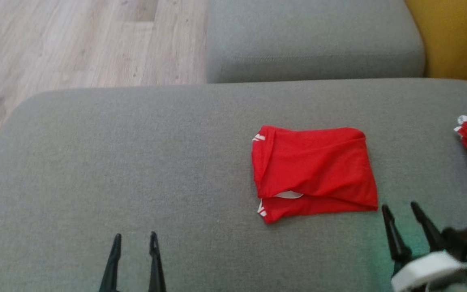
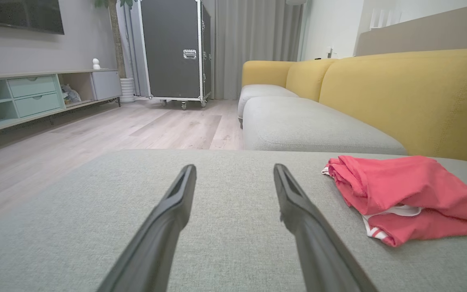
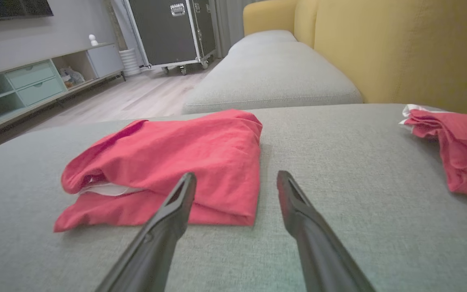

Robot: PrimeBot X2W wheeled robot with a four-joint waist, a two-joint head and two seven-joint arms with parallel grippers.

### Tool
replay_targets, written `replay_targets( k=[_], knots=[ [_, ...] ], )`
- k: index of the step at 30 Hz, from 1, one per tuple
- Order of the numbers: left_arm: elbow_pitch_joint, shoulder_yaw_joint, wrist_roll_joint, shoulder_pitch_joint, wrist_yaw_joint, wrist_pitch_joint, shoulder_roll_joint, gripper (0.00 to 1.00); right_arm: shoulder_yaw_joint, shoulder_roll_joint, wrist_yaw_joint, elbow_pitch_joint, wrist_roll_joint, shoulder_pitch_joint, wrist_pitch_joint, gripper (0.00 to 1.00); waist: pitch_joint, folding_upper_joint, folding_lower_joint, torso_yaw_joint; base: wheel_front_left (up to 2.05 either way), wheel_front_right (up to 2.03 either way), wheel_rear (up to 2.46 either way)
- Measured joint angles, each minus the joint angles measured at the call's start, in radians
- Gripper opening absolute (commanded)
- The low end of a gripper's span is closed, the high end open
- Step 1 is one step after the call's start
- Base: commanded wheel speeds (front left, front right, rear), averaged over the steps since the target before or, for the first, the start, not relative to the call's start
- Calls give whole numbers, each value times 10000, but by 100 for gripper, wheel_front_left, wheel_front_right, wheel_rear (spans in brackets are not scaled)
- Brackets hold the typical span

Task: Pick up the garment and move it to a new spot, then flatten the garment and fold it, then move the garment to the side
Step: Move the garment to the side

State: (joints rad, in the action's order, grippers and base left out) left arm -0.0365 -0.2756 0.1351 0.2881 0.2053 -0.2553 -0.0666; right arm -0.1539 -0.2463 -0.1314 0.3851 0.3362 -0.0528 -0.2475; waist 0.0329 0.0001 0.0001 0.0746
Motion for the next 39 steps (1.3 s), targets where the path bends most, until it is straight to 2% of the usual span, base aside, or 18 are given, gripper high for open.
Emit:
replay_targets(
  k=[5,11,17,18,19,20,25,28,35,39],
  knots=[
    [-98,-360,-117,-217,-115,0,13,100,128,-199,0,1055,702,1302,884,100,-321,0,1,154,0,0,0],
    [-94,-888,-324,-794,-117,0,23,100,265,-426,0,2627,1712,3141,2506,100,-885,0,3,480,0,0,0],
    [-63,-1179,-460,-1072,-13,0,38,100,-265,-497,0,4096,2184,4079,3304,100,-1241,0,2,856,0,0,0],
    [-46,-1197,-552,-1086,15,0,40,100,-401,-460,0,4255,2336,4147,3407,96,-1290,0,1,882,0,0,0],
    [-40,-1223,-665,-1104,25,0,38,100,-510,-428,0,4355,2508,4191,3417,41,-1337,0,1,892,0,0,0],
    [-38,-1239,-688,-1138,67,0,38,100,-617,-428,0,4378,2681,4248,3404,0,-1379,0,1,888,0,0,0],
    [-48,-1294,-669,-1318,151,0,40,100,-1302,-502,0,4405,3164,4773,2991,0,-1559,0,0,607,0,0,0],
    [-54,-1335,-639,-1476,240,0,42,100,-1699,-821,0,4341,3298,5223,2823,0,-1716,0,0,310,0,0,0],
    [-261,-1473,-637,-2131,412,0,48,100,-2339,-2345,0,3935,3369,6831,2847,0,-2249,0,1,-523,0,0,0],
    [-311,-1507,-614,-2342,418,-2,54,100,-2533,-3294,0,3670,3369,7223,3099,0,-2546,0,1,-1024,0,0,0]
  ],
)
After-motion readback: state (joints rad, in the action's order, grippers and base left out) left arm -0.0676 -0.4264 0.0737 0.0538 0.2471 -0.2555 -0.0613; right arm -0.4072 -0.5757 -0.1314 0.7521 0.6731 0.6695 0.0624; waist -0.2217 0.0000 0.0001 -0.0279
